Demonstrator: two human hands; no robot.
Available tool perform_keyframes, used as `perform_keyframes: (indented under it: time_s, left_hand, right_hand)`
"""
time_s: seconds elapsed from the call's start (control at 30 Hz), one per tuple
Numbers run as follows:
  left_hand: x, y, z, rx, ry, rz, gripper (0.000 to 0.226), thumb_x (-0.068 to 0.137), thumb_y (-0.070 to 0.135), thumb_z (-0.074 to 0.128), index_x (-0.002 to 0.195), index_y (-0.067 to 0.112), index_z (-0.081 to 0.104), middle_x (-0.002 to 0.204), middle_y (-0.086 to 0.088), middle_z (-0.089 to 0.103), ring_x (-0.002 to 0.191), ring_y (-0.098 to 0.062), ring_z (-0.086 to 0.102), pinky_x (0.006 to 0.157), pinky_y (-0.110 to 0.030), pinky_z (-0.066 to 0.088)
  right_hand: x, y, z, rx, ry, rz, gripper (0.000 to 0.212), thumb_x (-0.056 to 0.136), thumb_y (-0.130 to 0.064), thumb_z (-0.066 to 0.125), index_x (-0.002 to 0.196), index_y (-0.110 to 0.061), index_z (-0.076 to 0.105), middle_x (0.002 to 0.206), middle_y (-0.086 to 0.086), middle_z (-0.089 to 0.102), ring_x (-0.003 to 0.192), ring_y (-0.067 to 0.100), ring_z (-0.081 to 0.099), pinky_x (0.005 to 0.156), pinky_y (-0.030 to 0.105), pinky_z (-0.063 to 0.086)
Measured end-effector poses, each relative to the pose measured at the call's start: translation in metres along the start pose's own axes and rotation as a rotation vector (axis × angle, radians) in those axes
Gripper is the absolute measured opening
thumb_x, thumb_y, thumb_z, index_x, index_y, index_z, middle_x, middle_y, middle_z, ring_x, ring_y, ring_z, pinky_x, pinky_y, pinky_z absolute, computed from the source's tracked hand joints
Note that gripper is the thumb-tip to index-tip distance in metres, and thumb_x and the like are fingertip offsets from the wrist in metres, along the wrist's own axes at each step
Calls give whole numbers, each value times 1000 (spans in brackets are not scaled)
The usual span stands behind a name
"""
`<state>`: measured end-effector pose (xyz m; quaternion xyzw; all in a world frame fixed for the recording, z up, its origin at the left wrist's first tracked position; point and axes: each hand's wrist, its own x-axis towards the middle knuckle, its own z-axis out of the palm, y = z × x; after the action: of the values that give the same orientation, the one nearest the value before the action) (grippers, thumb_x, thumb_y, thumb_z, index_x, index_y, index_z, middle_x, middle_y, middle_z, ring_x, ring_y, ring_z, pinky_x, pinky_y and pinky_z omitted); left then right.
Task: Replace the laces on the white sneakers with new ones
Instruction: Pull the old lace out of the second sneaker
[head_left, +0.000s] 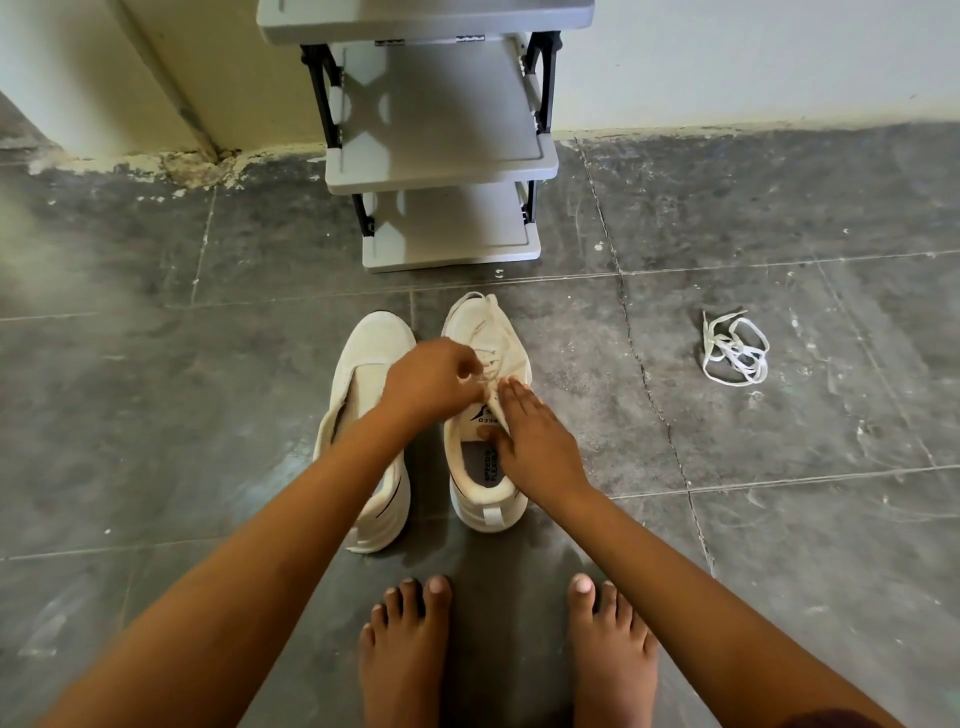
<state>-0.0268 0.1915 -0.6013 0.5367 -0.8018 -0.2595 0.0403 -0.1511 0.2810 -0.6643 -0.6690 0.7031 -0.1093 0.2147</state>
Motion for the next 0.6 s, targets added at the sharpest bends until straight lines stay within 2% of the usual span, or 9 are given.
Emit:
perform_keyframes:
  time_s: [0.13, 0.2, 0.27, 0.33, 0.4, 0.47, 0.5, 0.6]
  left_hand:
    - [-5, 5, 13, 227, 94, 18, 23, 91, 32, 54, 104, 18, 66, 108, -3, 59, 97, -21, 57, 71, -30, 41]
    - [-5, 11, 10, 214, 96, 31, 21, 92, 26, 54, 102, 13, 67, 106, -5, 60, 94, -23, 59, 73, -31, 43]
    - [-5, 19, -1, -172, 130, 33, 13, 90, 19, 61, 91, 9, 69, 89, -5, 65, 81, -17, 60, 74, -28, 46]
    - [-4, 29, -21, -620, 188, 51, 10, 86, 17, 66, 78, 12, 66, 68, 1, 61, 61, -6, 54, 62, -21, 47]
    - [1, 30, -35, -778, 288, 46, 11, 86, 19, 66, 75, 17, 65, 64, 3, 59, 55, -2, 51, 57, -17, 46]
    - [6, 26, -37, -691, 313, -3, 9, 86, 22, 67, 87, 14, 70, 74, 2, 64, 65, -5, 57, 67, -25, 50]
    - [7, 21, -34, -553, 271, -25, 17, 85, 24, 68, 97, 12, 70, 85, 0, 67, 76, -10, 60, 75, -29, 50]
    - [4, 4, -8, -100, 34, -34, 35, 83, 28, 70, 115, 14, 66, 112, -3, 65, 100, -18, 59, 87, -30, 46]
  right_hand:
    - [1, 0, 0, 2, 12, -9, 59, 99, -29, 39, 150, -13, 14, 157, 4, 17, 145, 16, 15, 115, 25, 13]
    - [1, 0, 0, 5, 7, -4, 59, 99, -28, 39, 150, -13, 15, 157, 5, 18, 145, 16, 15, 115, 25, 13]
    - [1, 0, 0, 0, 7, -3, 59, 98, -29, 40, 150, -12, 17, 157, 6, 20, 144, 18, 18, 114, 27, 17]
    - [2, 0, 0, -15, 10, -12, 59, 98, -32, 41, 149, -12, 19, 156, 7, 22, 143, 20, 21, 112, 29, 22]
    - [2, 0, -1, -27, 1, -8, 59, 99, -35, 40, 149, -12, 19, 156, 6, 22, 143, 21, 22, 112, 29, 23]
    - [2, 0, -2, -18, 4, 2, 60, 99, -37, 39, 150, -13, 19, 156, 6, 22, 143, 20, 21, 112, 30, 23]
    - [2, 0, -2, -11, 3, 1, 60, 99, -37, 39, 150, -13, 19, 156, 5, 22, 143, 19, 21, 112, 30, 23]
    - [1, 0, -1, -15, 8, -12, 59, 99, -33, 40, 150, -13, 18, 157, 4, 21, 144, 17, 19, 113, 26, 18]
